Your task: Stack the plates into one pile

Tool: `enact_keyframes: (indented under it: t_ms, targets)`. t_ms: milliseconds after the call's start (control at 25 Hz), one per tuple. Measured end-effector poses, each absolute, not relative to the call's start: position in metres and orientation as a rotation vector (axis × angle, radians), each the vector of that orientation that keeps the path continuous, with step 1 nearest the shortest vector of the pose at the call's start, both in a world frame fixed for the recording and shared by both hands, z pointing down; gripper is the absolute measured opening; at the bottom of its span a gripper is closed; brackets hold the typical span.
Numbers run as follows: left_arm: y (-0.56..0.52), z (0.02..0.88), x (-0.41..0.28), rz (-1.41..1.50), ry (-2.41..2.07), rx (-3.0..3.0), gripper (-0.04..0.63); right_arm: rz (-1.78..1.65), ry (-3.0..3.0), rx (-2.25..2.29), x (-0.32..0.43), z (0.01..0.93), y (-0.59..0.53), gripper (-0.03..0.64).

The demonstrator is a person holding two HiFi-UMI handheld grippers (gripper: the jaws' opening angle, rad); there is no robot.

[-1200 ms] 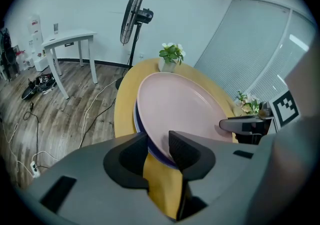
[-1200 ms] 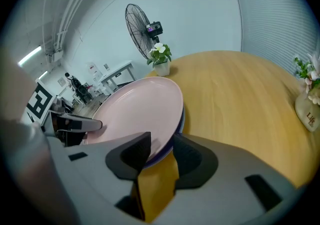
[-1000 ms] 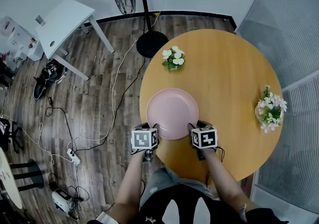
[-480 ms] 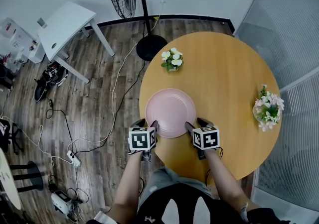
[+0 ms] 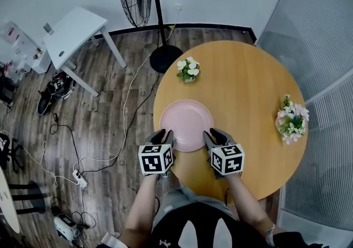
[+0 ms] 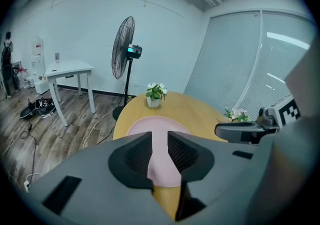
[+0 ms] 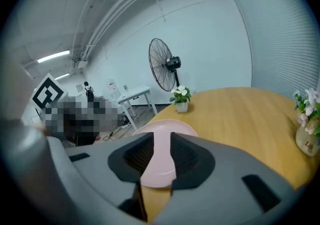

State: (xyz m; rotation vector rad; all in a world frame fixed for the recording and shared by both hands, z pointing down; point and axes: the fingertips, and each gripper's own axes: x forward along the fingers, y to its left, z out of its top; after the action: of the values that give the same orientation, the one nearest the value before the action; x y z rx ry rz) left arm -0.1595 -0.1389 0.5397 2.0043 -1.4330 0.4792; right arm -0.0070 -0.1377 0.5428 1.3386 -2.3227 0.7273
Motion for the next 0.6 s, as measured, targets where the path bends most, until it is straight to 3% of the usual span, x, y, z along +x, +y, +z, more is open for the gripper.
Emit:
enact_keyframes:
  t_ms: [160,600]
  targets:
    - [-0.129,0.523,-0.148,0.399,-1.410,2.073,0.057,0.682,-2.379,1.375,-0.008,0.519,-0.132,0.008]
    - [-0.099,0.496,-0.113,0.397,-1.329,2.232,0.026,0.509,-2.468,1.184,-0.040,0.493,-0.092,0.003]
